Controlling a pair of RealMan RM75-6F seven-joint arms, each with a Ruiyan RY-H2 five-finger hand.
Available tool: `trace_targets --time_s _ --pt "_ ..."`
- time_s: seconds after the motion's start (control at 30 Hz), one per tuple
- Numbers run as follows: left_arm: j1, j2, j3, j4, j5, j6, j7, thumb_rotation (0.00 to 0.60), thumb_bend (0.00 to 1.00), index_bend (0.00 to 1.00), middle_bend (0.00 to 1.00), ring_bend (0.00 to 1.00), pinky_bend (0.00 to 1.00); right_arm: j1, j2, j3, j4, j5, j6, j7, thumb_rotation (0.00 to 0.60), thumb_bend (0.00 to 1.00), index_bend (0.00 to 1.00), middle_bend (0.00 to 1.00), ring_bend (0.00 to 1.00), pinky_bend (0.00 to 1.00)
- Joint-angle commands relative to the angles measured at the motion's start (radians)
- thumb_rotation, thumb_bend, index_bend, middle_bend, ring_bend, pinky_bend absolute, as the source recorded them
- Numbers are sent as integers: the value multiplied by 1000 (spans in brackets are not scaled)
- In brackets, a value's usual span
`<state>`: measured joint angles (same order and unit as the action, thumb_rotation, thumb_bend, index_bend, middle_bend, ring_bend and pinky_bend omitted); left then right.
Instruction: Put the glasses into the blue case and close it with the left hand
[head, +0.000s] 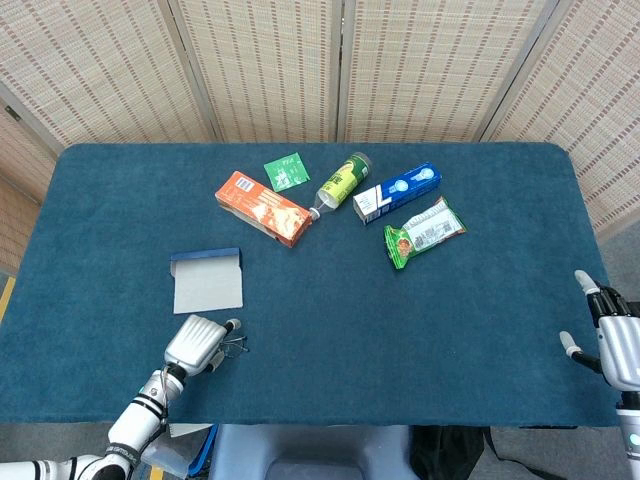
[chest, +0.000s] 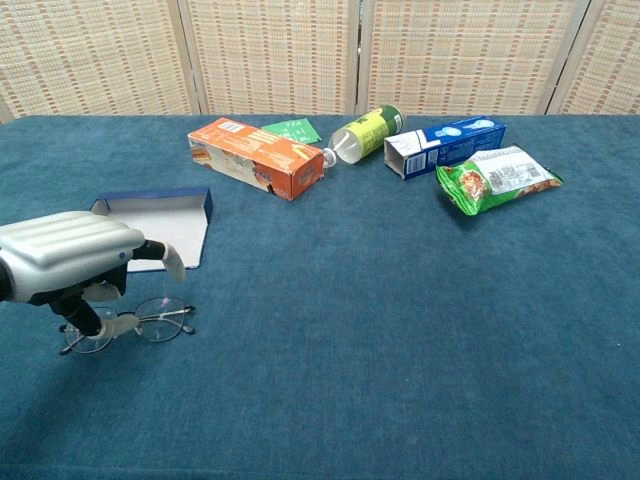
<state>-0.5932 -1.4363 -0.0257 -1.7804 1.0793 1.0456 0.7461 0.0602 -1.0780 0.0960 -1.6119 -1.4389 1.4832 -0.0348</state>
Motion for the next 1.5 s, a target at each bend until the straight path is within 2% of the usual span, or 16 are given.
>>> trace_targets --time_s 0.03,0.47,0.73,1.07,1.2,1.33,1.5 --pt "-1 -5 6 -3 -4 7 9 600 345 240 1000 1000 1000 0 0 0 1 0 0 1 600 265 48 169 179 320" --pt "-1 -37 43 31 -14 44 62 600 345 136 1000 1000 1000 -6 3 -4 3 1 1 10 600 264 48 169 185 320" --pt "-8 -32 51 45 -64 59 120 600 345 125 1000 1000 1000 -7 4 -4 -3 1 4 6 600 263 48 169 187 320" --pt "-26 -17 29 64 -157 93 199 600 345 131 1000 1000 1000 -6 5 -4 -9 3 0 1 600 264 48 169 188 320" --pt "-31 -8 22 71 -170 91 186 600 345 156 1000 1000 1000 -7 3 -5 -10 5 -1 1 600 264 48 169 190 320" --pt "-34 12 20 49 -165 71 144 600 345 250 1000 1000 1000 -8 1 -5 -8 6 -1 2 600 263 48 169 192 320" --pt "-40 10 21 54 -161 53 112 600 345 318 1000 1000 1000 -7 1 -5 -6 6 -3 6 600 259 49 169 193 320"
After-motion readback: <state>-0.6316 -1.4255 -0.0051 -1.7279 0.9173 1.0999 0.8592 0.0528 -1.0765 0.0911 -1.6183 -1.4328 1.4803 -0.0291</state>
